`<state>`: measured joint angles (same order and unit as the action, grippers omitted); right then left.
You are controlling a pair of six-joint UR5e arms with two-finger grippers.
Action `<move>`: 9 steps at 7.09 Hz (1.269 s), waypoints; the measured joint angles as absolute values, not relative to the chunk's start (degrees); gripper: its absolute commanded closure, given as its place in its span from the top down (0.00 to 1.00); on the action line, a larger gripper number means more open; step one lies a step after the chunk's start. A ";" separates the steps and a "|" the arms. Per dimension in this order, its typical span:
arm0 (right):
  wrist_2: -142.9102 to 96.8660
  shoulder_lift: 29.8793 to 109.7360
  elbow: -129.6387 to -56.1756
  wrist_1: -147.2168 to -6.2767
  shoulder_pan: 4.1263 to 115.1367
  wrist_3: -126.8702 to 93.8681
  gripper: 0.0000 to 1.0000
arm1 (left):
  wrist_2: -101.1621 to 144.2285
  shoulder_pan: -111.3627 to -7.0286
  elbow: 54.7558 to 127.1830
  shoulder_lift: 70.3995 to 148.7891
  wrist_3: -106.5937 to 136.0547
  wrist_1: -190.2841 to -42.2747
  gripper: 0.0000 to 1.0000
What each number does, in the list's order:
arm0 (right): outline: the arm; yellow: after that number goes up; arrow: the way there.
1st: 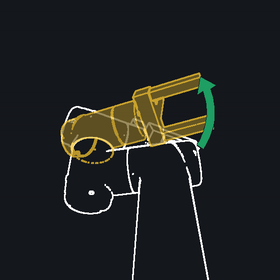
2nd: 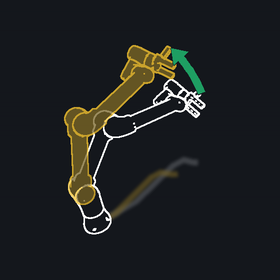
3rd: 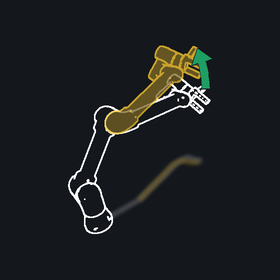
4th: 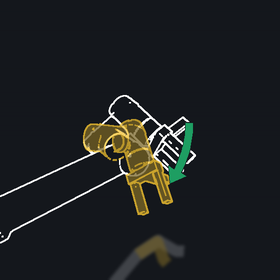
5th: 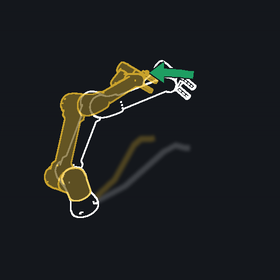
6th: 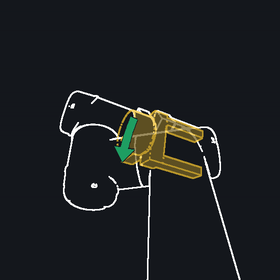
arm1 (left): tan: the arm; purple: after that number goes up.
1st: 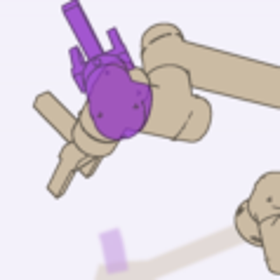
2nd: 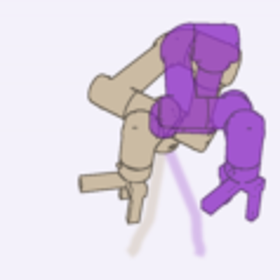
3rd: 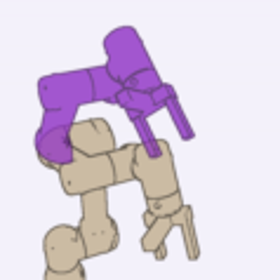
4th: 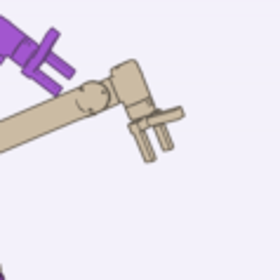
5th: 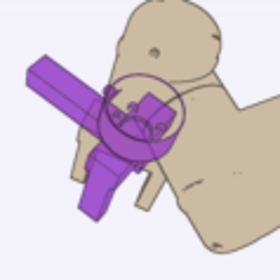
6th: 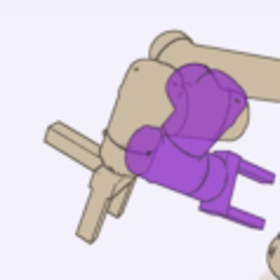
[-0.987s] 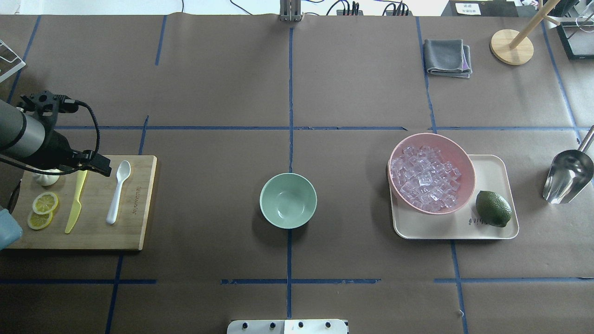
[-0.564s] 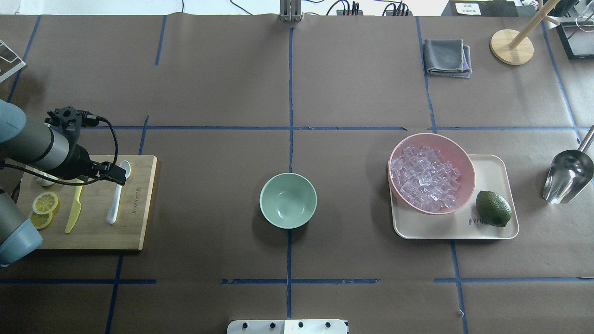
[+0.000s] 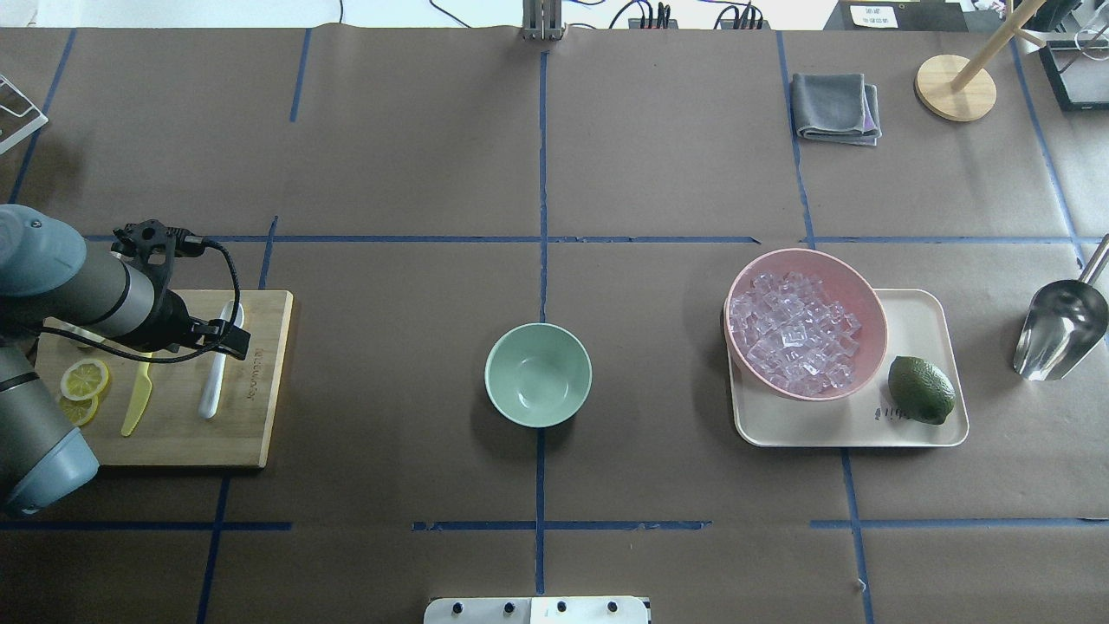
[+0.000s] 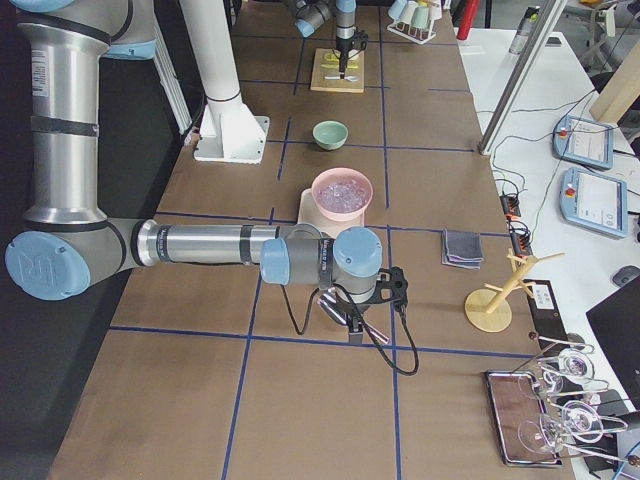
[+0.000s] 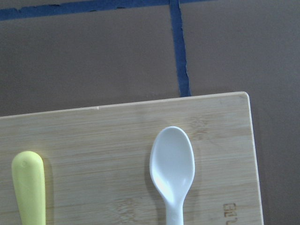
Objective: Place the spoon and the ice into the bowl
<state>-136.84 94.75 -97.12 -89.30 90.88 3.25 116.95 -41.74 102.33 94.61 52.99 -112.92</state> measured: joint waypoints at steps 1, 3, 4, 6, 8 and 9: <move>-136.84 94.75 -97.13 -89.30 90.88 3.25 1.00 | 116.93 -41.63 102.02 94.74 53.05 -112.93 0.84; -136.79 94.69 -97.14 -89.30 90.88 3.25 1.00 | 117.09 -41.58 101.82 94.89 53.08 -112.94 0.67; -136.77 94.68 -97.12 -89.30 90.88 3.25 1.00 | 117.24 -41.58 101.79 94.91 53.06 -112.92 0.63; -136.76 94.66 -97.09 -89.30 90.88 3.25 1.00 | 117.29 -41.54 101.78 94.92 53.01 -112.86 0.62; -136.76 94.66 -97.12 -89.30 90.88 3.25 1.00 | 117.33 -41.55 101.75 95.06 53.00 -112.80 0.53; -136.76 94.66 -97.12 -89.30 90.88 3.27 1.00 | 117.33 -41.56 101.72 95.18 53.00 -112.73 0.42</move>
<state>-136.76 94.66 -97.12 -89.30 90.88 3.27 117.33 -41.56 101.72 95.18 53.00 -112.73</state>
